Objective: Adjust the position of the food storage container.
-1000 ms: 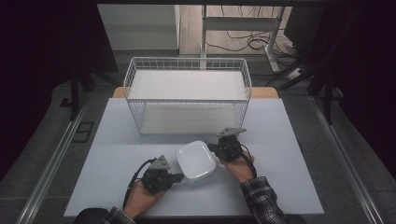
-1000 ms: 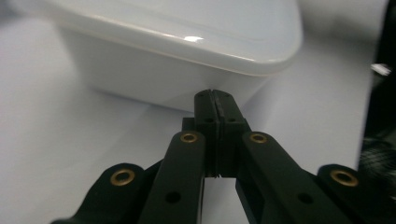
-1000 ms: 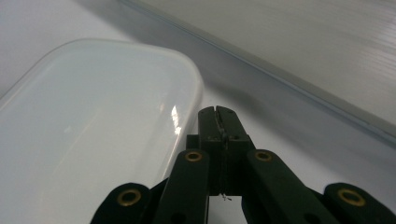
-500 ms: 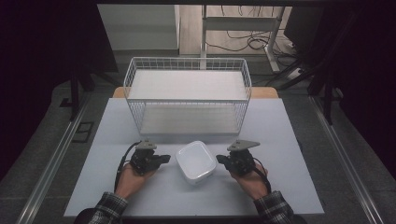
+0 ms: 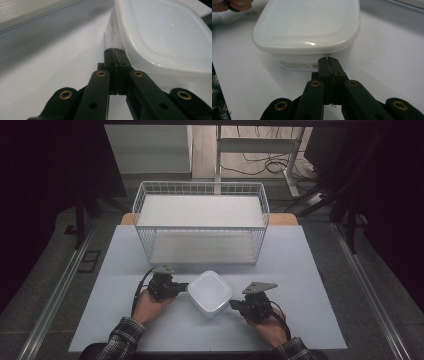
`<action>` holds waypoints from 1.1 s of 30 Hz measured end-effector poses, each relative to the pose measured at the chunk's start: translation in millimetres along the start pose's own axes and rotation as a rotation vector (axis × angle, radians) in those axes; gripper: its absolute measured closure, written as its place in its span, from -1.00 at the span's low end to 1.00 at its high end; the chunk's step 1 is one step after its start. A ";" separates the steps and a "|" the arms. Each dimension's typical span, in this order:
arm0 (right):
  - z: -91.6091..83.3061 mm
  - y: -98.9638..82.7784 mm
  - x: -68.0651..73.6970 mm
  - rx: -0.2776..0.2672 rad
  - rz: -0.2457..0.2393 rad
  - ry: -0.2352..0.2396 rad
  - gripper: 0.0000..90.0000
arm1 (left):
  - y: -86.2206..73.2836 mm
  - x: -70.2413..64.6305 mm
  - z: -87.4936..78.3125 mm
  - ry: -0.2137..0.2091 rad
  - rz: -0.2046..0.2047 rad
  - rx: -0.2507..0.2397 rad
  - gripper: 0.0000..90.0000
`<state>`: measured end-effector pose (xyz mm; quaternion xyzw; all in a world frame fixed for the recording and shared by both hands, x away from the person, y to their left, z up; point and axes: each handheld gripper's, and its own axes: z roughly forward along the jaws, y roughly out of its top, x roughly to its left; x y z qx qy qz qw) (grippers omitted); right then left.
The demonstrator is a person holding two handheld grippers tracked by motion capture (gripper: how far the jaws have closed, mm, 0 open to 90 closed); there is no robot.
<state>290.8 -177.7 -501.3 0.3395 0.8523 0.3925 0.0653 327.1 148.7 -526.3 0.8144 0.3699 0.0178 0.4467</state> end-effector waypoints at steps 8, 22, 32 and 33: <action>5.7 7.7 -8.4 -0.014 -0.028 -0.009 0.98 | -9.0 -17.1 -9.7 0.011 -0.023 0.003 0.99; 14.1 19.3 -21.3 -0.008 -0.050 -0.012 0.98 | -21.9 -39.5 -16.1 0.028 -0.034 0.004 0.98; -12.7 17.8 -12.5 -0.066 -0.122 -0.099 0.54 | -28.7 -46.0 -46.8 0.143 0.030 -0.079 0.21; -15.3 16.0 -12.9 -0.073 -0.119 -0.104 0.41 | -29.9 -47.7 -47.4 0.147 0.033 -0.080 0.08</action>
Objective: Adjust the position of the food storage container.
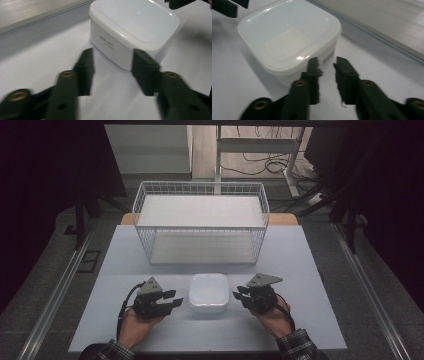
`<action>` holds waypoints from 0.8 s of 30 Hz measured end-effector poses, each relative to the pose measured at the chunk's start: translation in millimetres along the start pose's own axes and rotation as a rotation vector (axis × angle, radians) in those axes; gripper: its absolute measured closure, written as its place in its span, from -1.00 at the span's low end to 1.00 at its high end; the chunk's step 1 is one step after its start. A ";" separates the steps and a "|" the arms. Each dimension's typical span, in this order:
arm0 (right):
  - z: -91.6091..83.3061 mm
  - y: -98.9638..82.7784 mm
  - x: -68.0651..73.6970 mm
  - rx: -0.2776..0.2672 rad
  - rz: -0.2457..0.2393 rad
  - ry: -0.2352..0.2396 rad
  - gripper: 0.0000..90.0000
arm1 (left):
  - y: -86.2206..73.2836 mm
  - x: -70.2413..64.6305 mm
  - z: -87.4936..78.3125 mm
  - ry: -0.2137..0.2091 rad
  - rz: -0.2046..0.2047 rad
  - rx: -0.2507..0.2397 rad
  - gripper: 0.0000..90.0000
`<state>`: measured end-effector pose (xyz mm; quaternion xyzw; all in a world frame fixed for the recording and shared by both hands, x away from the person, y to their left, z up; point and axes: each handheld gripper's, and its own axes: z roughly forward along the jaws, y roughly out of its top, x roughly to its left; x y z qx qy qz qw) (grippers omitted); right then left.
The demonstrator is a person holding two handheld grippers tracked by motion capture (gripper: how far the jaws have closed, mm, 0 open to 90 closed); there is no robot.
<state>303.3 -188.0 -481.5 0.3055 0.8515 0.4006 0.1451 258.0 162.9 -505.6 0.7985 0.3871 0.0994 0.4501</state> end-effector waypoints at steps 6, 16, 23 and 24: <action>-9.5 -12.8 -1.5 -0.024 0.011 0.004 -0.49 | -9.4 -2.8 -2.3 0.014 0.005 -0.011 -0.60; -3.2 -27.6 6.2 0.015 -0.067 0.025 -1.00 | -21.1 3.8 6.9 0.052 0.055 -0.015 -0.95; -2.5 -30.5 0.3 0.029 -0.028 0.042 -1.00 | -22.2 3.1 9.2 0.056 0.073 -0.010 -0.97; -2.3 -30.7 0.0 0.031 -0.027 0.043 -1.00 | -22.0 2.7 9.0 0.059 0.077 -0.012 -0.96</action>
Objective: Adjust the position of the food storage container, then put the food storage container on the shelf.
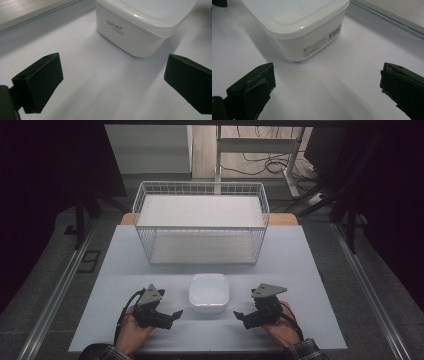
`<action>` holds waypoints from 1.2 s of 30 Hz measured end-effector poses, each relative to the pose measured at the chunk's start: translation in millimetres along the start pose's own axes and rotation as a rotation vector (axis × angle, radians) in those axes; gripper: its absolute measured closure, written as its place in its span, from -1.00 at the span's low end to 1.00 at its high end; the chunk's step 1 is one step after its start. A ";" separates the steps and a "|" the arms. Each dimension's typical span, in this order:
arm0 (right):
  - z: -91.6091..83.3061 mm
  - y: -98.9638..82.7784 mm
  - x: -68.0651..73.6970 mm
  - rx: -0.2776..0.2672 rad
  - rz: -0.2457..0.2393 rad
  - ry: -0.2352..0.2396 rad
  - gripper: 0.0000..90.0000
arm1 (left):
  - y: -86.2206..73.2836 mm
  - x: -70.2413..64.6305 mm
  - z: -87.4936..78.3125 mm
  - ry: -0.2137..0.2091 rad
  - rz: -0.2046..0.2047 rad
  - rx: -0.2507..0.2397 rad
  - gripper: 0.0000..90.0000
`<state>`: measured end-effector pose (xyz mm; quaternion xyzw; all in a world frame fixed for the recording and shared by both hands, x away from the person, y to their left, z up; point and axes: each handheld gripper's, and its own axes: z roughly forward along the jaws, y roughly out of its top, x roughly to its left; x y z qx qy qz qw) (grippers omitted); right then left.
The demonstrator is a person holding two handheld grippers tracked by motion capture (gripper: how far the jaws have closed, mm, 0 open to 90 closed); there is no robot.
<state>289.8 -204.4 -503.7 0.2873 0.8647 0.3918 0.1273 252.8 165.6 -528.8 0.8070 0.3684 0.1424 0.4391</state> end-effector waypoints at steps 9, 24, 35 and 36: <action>0.2 0.5 -1.0 -0.012 0.013 0.010 -1.00 | 2.9 1.5 -2.7 -0.025 -0.041 -0.020 -0.93; 1.1 19.0 7.1 -0.041 0.030 -0.018 -1.00 | 19.3 -9.4 3.5 -0.048 -0.014 -0.007 -0.94; 7.6 40.7 9.3 -0.023 0.085 0.015 -0.73 | 41.2 -6.0 13.7 -0.121 -0.036 -0.027 -0.77; 8.7 43.0 8.7 -0.024 0.081 0.016 -0.72 | 43.8 -5.1 15.6 -0.114 -0.028 -0.025 -0.76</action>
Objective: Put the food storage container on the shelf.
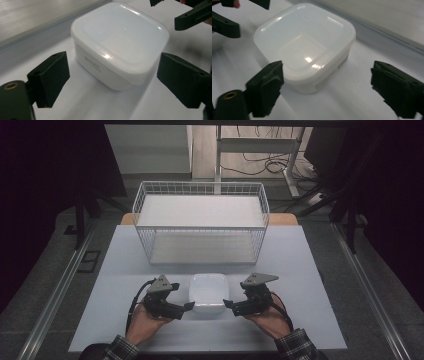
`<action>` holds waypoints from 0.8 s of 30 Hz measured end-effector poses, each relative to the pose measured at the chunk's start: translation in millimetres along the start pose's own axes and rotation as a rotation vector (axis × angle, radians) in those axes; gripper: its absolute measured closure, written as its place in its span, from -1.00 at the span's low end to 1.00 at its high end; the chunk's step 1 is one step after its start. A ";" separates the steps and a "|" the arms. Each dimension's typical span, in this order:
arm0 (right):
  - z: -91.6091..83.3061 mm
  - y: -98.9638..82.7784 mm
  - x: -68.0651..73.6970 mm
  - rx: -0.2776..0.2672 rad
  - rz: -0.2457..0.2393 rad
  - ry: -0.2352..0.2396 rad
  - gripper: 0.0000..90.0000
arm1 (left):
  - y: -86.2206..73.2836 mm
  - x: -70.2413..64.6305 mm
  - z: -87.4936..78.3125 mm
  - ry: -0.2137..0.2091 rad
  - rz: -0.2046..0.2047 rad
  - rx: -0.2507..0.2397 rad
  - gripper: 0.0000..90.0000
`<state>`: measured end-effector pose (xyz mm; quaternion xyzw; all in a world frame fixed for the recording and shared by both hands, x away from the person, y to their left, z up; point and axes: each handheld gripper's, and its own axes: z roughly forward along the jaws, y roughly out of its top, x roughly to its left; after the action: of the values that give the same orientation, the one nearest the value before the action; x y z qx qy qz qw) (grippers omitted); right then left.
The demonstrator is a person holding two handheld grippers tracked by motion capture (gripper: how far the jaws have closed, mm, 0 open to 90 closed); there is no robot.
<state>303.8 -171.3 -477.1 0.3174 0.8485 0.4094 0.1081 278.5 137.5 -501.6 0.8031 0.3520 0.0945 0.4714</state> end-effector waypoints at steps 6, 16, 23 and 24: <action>16.3 12.2 -1.0 0.007 -0.005 0.024 -0.71 | 9.7 5.6 17.4 0.011 0.008 0.036 -0.77; 27.8 8.3 -6.6 0.059 0.083 0.149 -0.52 | 0.3 11.8 26.2 -0.149 -0.122 0.034 -0.56; 13.7 3.4 -5.4 0.069 0.133 0.146 0.00 | -2.2 3.7 10.4 -0.114 -0.178 0.033 -0.08; 9.8 3.4 -5.6 0.073 0.151 0.139 0.08 | -2.0 2.9 8.6 -0.108 -0.175 0.033 0.05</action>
<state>314.0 -167.1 -481.2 0.3548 0.8420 0.4063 0.0062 283.8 134.0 -508.4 0.7808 0.3964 0.0039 0.4828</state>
